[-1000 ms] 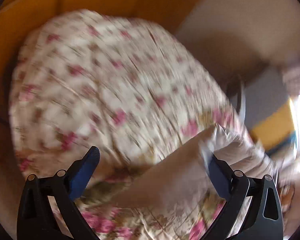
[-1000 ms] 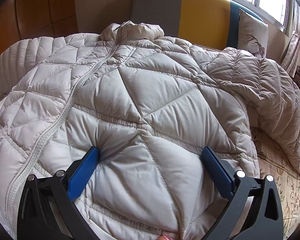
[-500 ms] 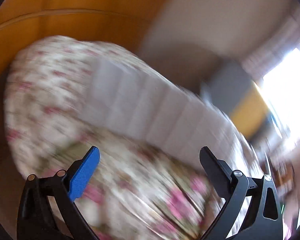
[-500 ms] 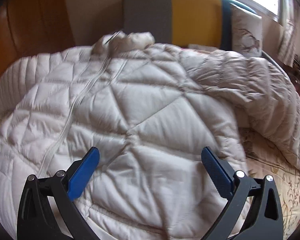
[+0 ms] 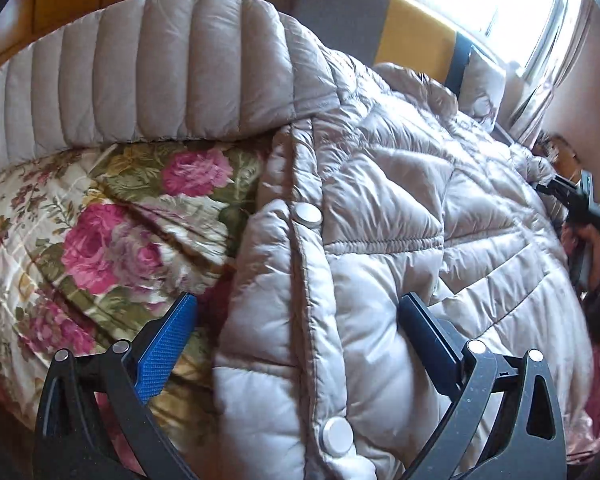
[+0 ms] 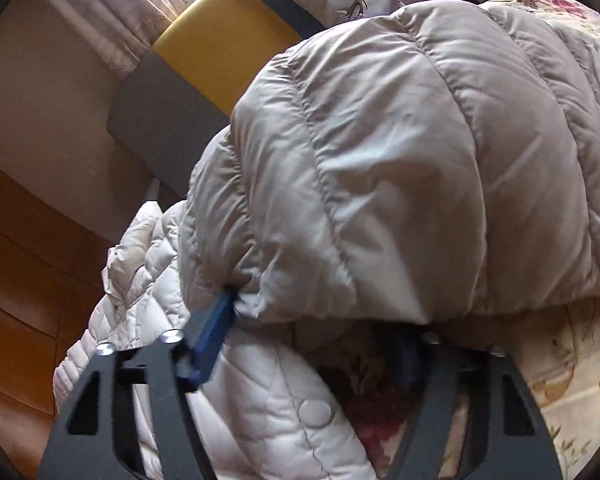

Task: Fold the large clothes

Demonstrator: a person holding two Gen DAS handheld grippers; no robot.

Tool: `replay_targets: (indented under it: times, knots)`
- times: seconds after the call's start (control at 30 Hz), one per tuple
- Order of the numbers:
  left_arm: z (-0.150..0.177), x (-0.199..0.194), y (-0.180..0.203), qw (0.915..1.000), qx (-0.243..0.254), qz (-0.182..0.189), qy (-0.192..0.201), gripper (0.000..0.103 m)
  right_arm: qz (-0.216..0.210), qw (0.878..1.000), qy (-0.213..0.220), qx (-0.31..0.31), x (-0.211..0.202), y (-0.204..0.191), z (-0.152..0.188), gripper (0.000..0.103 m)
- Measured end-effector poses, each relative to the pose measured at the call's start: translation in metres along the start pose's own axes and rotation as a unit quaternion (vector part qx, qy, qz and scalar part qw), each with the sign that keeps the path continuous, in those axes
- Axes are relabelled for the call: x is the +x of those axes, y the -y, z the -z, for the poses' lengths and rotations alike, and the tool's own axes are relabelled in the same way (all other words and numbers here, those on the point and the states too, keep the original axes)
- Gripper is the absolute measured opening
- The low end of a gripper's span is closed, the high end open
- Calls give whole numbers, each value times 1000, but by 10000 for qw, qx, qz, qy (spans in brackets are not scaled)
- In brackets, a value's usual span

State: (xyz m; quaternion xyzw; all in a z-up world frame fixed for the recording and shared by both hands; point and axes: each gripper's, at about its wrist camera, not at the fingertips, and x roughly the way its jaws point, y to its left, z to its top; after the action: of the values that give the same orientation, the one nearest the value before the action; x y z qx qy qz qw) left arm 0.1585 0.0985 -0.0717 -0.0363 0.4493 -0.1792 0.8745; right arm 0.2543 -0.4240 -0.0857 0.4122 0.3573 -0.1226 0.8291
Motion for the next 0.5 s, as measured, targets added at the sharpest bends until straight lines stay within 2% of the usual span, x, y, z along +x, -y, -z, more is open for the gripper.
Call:
replay_targets:
  times: [0.03, 0.13, 0.23, 0.37, 0.4, 0.47, 0.5]
  knots:
    - [1, 2, 6, 10000, 48, -49, -8, 99, -88, 10000, 18, 22, 4, 2, -6, 28]
    - [2, 4, 24, 9999, 148, -59, 11, 99, -91, 9997, 208, 59, 2, 7, -16, 15]
    - [3, 9, 31, 9997, 1, 250, 8, 95, 98, 9981, 610, -53, -22, 12, -19, 10]
    - [5, 11, 53, 9982, 144, 584, -12, 95, 660, 9894, 1266, -276, -59, 18, -19, 9]
    - [6, 13, 58, 9979, 164, 631, -9, 95, 843, 9870, 1322, -341, -63, 22, -19, 9]
    - [7, 20, 66, 9985, 239, 481, 42, 98, 1157, 9865, 1064, -468, -54, 32, -20, 10]
    - [7, 20, 67, 9987, 260, 428, 56, 99, 1193, 9880, 896, -391, -51, 41, -17, 17]
